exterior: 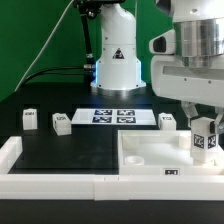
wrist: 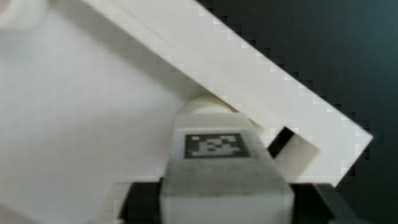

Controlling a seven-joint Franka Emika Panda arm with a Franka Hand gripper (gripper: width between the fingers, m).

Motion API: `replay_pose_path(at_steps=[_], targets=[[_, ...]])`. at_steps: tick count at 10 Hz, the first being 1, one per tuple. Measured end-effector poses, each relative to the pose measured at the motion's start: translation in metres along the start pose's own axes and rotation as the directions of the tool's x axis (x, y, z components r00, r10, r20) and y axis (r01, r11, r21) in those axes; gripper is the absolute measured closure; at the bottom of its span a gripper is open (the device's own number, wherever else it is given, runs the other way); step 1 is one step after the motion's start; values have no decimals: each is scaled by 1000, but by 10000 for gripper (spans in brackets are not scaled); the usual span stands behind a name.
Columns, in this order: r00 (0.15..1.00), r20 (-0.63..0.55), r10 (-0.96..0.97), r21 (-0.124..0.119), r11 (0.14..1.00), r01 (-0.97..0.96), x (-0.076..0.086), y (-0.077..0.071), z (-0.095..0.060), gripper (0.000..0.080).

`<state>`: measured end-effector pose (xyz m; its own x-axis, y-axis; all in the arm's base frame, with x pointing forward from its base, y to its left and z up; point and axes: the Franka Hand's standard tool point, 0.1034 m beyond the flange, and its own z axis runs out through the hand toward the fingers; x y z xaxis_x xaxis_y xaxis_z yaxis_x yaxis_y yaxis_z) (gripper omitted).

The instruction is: Assemble one leg

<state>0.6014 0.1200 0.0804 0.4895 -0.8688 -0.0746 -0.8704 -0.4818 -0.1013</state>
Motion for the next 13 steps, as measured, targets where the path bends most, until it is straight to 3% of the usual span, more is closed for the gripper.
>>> replay_pose_path(at_steps=[2, 4, 5, 6, 7, 10, 13], targets=[[990, 9, 141, 0, 990, -141, -1, -1, 0, 506], [1000, 10, 25, 0, 1000, -25, -1, -1, 1, 254], [998, 9, -67, -2, 998, 67, -1, 0, 1, 254], [951, 6, -308, -8, 951, 308, -1, 0, 1, 172], [924, 8, -383, -7, 924, 383, -1, 0, 1, 156], [655, 30, -755, -42, 653, 756, 0, 0, 2, 151], [422, 36, -906, -57, 420, 906, 0, -2, 1, 150]])
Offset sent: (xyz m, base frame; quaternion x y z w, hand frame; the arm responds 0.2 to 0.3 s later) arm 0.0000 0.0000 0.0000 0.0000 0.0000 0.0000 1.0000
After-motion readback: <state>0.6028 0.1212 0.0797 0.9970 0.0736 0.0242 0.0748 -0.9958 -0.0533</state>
